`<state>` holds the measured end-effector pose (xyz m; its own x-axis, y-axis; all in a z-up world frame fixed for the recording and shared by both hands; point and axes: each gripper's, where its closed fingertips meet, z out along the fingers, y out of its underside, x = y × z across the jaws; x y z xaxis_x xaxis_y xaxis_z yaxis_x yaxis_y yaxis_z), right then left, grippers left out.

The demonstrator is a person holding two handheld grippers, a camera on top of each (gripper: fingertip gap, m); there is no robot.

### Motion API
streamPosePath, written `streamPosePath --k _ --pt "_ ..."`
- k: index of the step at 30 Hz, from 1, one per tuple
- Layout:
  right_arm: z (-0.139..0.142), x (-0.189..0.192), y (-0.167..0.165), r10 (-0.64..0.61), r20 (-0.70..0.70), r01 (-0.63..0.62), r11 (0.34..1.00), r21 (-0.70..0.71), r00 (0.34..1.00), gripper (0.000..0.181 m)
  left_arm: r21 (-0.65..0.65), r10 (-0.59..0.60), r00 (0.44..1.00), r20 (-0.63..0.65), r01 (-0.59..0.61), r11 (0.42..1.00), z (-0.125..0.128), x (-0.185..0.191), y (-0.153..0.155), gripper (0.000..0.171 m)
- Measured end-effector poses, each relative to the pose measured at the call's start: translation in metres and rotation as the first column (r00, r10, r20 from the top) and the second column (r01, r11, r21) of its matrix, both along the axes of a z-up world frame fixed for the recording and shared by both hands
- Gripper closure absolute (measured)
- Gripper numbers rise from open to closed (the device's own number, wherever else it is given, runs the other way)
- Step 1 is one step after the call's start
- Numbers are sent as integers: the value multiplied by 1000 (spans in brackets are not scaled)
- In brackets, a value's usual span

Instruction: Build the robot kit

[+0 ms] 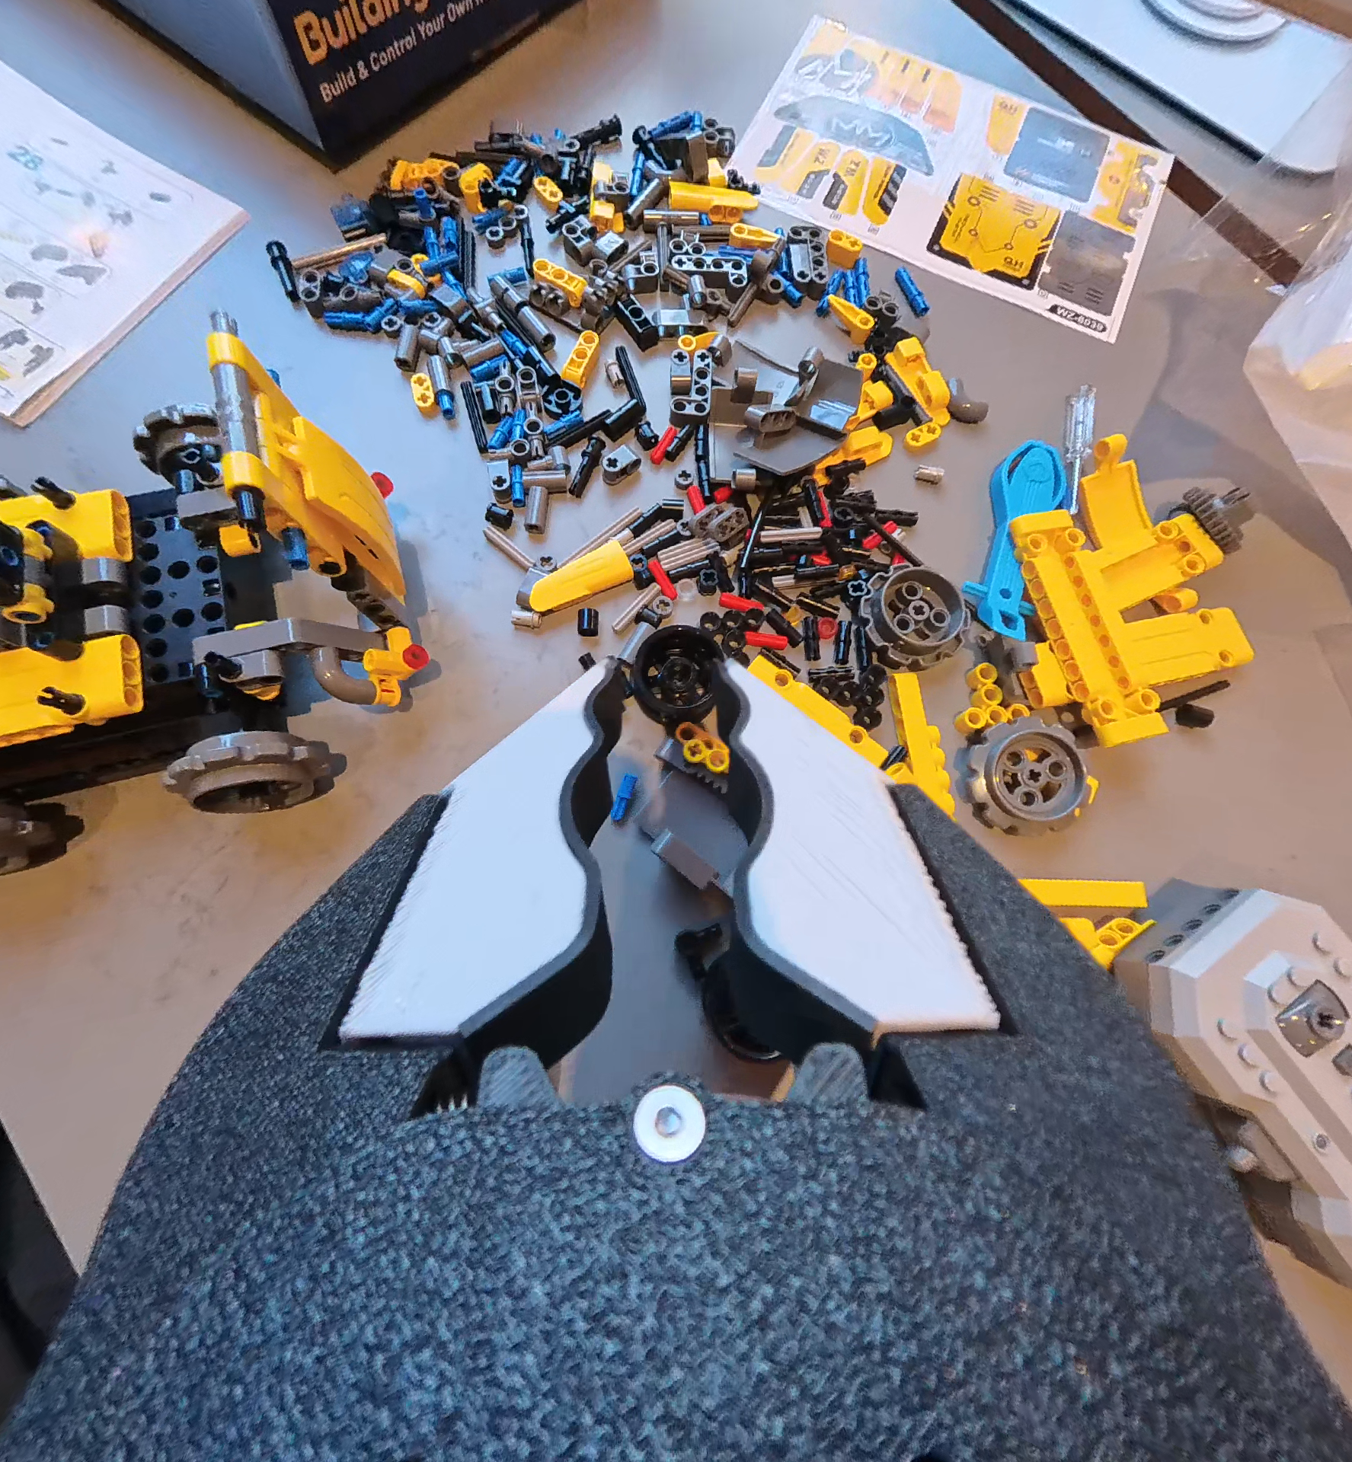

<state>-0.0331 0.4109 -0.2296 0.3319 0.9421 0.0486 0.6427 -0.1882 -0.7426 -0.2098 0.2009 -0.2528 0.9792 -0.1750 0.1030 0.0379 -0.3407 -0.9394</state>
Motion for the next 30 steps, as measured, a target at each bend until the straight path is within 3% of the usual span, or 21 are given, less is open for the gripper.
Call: streamPosePath --k 11,30 --pt "18 -26 3 55 -87 -56 998 -9 995 155 -76 51 998 23 -49 996 8 -25 27 117" --pt "27 -107 21 201 -82 -206 977 -60 976 147 -201 50 995 81 -33 979 -4 -28 45 119"
